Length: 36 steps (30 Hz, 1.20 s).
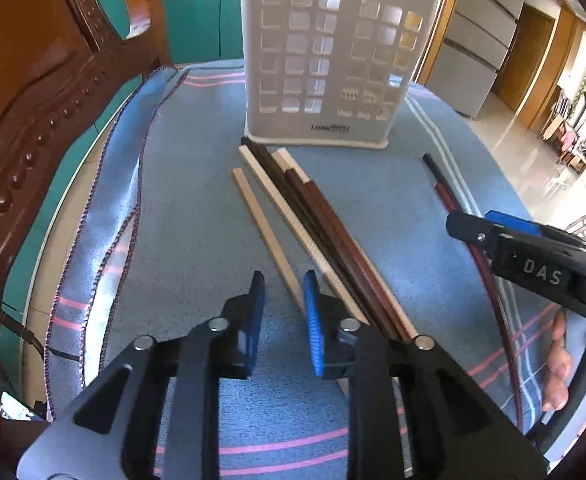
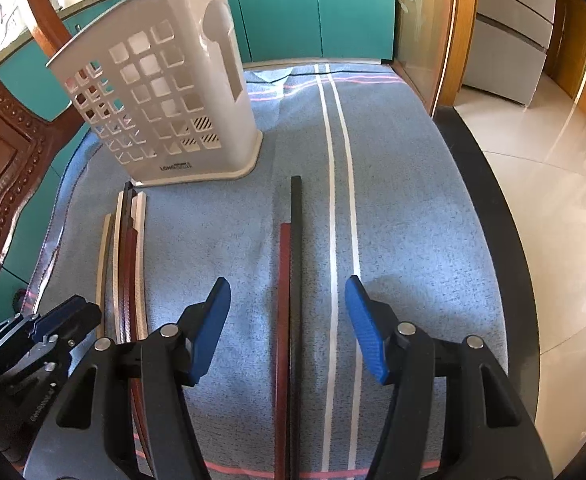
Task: Organize utensils
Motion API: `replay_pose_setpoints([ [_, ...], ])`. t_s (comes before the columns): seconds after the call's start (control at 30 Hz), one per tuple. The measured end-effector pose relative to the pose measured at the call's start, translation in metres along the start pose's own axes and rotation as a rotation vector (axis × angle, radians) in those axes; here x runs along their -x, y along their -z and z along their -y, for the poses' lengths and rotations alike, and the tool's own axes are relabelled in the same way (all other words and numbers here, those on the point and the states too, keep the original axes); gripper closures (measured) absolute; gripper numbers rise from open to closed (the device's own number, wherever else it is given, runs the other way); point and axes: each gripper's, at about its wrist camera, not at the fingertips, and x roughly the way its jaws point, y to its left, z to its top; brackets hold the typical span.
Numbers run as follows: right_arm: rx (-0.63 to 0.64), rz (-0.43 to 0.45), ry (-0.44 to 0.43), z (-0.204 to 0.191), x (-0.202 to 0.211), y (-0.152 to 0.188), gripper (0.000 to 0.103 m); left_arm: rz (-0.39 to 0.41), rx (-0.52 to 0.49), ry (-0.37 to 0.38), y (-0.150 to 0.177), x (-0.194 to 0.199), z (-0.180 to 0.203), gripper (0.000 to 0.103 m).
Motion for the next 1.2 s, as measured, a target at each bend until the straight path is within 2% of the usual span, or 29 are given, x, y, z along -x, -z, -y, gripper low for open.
replay_pose_setpoints([
  [0.17, 0.003, -0.009, 0.008, 0.001, -0.001, 0.001, 0.044, -0.005, -0.029, -0.033, 0.001, -0.004, 0.007, 0.073],
  [0.23, 0.004, -0.009, 0.009, 0.001, -0.001, 0.001, 0.044, -0.002, -0.036, -0.033, 0.002, -0.004, 0.010, 0.082],
  [0.27, 0.006, -0.008, 0.010, 0.001, -0.001, 0.002, 0.044, -0.002, -0.034, -0.022, 0.002, -0.004, 0.010, 0.090],
  [0.33, 0.005, -0.008, 0.011, 0.000, -0.003, 0.000, 0.044, 0.004, -0.024, -0.023, 0.003, -0.003, 0.009, 0.093],
  [0.47, 0.002, -0.009, 0.012, 0.000, -0.002, 0.000, 0.044, 0.025, -0.003, -0.020, 0.001, 0.002, 0.006, 0.095],
  [0.73, 0.005, -0.011, 0.013, -0.001, -0.003, 0.000, 0.044, 0.121, 0.026, 0.043, -0.003, 0.027, 0.002, 0.097],
  [0.93, 0.005, -0.008, 0.016, -0.002, -0.003, 0.001, 0.044, 0.099, 0.081, 0.028, -0.001, 0.027, -0.014, 0.097],
  [0.97, 0.003, -0.006, 0.015, -0.002, -0.003, 0.000, 0.044, 0.092, 0.097, 0.026, -0.001, 0.025, -0.018, 0.096],
  [1.07, 0.001, 0.011, 0.000, -0.004, 0.001, -0.001, 0.044, 0.067, 0.157, 0.037, -0.001, 0.021, -0.034, 0.083],
  [1.2, 0.046, 0.025, -0.014, -0.014, 0.004, -0.001, 0.044, 0.051, 0.179, 0.029, -0.001, 0.018, -0.044, 0.075],
])
